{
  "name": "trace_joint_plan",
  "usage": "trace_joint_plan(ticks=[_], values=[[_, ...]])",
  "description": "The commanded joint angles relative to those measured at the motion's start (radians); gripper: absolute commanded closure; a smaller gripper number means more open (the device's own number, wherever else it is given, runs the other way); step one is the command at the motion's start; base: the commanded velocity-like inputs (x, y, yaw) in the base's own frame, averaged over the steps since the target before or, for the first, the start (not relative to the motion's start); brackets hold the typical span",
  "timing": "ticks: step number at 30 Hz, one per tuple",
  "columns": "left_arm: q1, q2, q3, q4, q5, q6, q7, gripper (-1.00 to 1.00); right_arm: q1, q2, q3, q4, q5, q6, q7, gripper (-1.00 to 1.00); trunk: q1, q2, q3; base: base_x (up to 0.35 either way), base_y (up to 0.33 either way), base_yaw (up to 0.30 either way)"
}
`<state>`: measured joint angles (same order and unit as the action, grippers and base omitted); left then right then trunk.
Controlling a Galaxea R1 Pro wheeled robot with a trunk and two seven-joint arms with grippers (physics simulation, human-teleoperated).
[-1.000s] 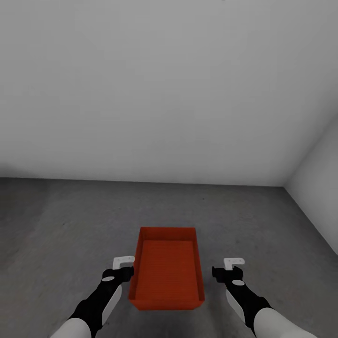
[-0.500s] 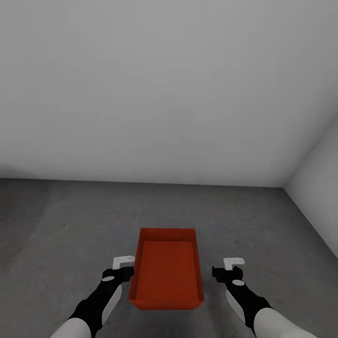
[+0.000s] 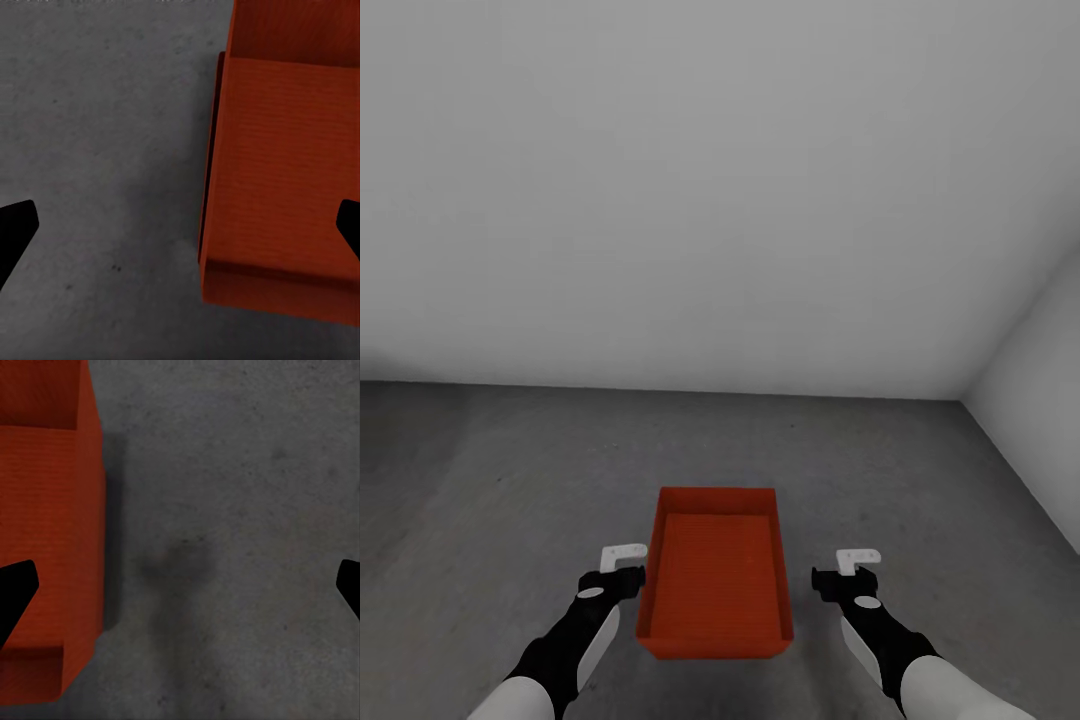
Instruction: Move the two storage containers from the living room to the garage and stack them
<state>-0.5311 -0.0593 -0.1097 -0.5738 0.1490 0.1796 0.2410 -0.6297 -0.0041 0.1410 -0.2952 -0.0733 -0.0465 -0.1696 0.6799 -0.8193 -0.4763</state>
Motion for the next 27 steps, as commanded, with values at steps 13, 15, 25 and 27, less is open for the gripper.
trace_joint_plan(ticks=[13,15,25,27], values=[[-0.001,0.001,-0.007,-0.007,0.011,0.003,0.009,-1.00,-0.001,0.000,0.008,0.001,-0.006,-0.004,-0.006,-1.00,0.000,-0.001,-0.001,0.000,0.000,0.000],[-0.001,0.001,-0.008,-0.007,0.011,0.004,0.009,-1.00,-0.001,0.000,0.008,0.001,-0.006,-0.003,-0.007,-1.00,0.000,-0.001,-0.001,-0.073,0.000,0.000],[-0.001,-0.001,-0.010,-0.006,0.010,0.004,0.009,-1.00,-0.001,0.001,0.008,0.001,-0.005,-0.003,-0.007,-1.00,0.000,-0.001,-0.001,-0.301,0.000,0.000],[-0.001,-0.001,-0.010,-0.006,0.010,0.004,0.009,-1.00,-0.001,0.001,0.008,0.001,-0.005,-0.003,-0.007,-1.00,0.000,-0.001,-0.001,-0.342,0.000,0.000]])
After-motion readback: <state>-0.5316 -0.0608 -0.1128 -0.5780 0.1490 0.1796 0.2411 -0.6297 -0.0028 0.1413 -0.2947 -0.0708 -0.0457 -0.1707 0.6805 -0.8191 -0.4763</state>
